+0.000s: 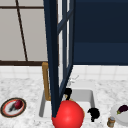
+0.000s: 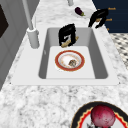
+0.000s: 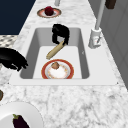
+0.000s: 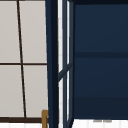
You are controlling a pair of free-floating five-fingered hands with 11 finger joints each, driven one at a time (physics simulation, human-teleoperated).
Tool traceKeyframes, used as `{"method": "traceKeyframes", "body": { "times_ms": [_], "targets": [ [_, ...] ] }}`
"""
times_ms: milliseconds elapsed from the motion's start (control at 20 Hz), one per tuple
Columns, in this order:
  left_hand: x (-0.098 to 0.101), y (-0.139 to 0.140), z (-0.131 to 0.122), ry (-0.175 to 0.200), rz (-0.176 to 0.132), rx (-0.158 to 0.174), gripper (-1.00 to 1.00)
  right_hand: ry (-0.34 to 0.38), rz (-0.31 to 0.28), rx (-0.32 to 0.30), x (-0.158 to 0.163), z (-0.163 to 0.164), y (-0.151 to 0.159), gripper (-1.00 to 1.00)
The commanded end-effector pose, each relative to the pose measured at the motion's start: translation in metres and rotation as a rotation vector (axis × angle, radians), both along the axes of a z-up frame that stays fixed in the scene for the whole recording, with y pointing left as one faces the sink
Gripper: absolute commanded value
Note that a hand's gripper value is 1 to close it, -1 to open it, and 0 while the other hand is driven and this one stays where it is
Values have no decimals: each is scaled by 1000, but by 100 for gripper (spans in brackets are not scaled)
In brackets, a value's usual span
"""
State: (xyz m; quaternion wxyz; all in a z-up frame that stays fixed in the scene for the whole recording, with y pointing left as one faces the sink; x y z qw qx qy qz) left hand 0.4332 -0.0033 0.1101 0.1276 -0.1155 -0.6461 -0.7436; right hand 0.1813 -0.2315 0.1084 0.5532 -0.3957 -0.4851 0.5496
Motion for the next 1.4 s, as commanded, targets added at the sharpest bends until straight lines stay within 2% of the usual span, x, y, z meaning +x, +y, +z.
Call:
{"method": "traceKeyframes", "body": {
  "times_ms": [0, 50, 150, 200, 250, 350, 400, 500, 550, 600, 850, 1050, 1100, 1150, 1250, 1350],
  "targets": [
    [10, -7, -30, -17, 3, -41, 100, 0, 0, 0, 0, 0, 0, 0],
    [6, -10, -39, -1, 7, -32, 100, 0, 0, 0, 0, 0, 0, 0],
    [-10, -28, -55, 2, 0, -16, 100, 0, 0, 0, 0, 0, 0, 0],
    [-11, -33, -62, 9, 1, -8, 100, 0, 0, 0, 0, 0, 0, 0],
    [-6, -36, -70, 13, 8, -16, 100, 0, 0, 0, 0, 0, 0, 0],
    [6, -34, -87, 0, 60, -41, 100, 0, 0, 0, 0, 0, 0, 0],
    [9, -38, -96, 0, 66, -39, 100, 0, 0, 0, 0, 0, 0, 0],
    [18, -41, -113, 1, 66, -42, 100, 0, 0, 0, 0, 0, 0, 0],
    [17, -44, -118, 13, 67, -57, 100, 0, 0, 0, 0, 0, 0, 0],
    [16, -40, -122, 24, 46, -73, 100, 0, 0, 0, 0, 0, 0, 0],
    [30, -38, -166, -3, 22, -67, 100, 0, 0, 0, 0, 0, 0, 0],
    [44, -34, -200, 4, 25, -58, 100, 0, 0, 0, 0, 0, 0, 0],
    [47, -32, -207, 15, 10, -69, 100, 0, 0, 0, 0, 0, 0, 0],
    [49, -33, -210, 24, -2, -83, 100, 0, 0, 0, 0, 0, 0, 0],
    [57, -38, -209, 34, 6, -94, 100, 0, 0, 0, 0, 0, 0, 0],
    [63, -42, -208, 55, 17, -69, 100, 0, 0, 0, 0, 0, 0, 0]
  ]
}}
